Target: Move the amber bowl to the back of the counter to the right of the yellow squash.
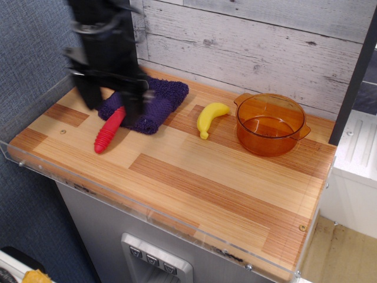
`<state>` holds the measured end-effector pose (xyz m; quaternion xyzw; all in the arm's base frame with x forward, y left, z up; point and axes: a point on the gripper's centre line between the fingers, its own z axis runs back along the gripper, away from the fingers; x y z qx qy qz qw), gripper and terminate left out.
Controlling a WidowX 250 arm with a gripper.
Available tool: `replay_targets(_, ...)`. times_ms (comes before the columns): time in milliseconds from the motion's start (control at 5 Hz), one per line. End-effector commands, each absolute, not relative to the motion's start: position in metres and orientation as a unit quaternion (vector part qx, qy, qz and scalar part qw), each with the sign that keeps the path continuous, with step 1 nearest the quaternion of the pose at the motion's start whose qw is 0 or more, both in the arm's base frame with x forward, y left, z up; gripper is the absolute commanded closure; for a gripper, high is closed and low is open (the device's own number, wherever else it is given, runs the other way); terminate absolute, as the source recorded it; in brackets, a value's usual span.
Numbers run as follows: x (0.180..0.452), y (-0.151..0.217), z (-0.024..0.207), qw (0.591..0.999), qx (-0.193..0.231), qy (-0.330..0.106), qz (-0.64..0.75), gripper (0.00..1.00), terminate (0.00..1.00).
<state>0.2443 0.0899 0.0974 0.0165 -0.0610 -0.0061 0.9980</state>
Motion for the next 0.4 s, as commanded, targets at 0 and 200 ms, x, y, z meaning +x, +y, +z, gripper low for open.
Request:
replay_targets(0, 0.2053, 0.1201, 0.0906, 0.986, 0.052, -0.109, 0.112, 0.0, 0.0)
replay_targets(200, 0.2053, 0.1201, 0.0906, 0.986, 0.052, -0.109, 0.112, 0.0, 1.0)
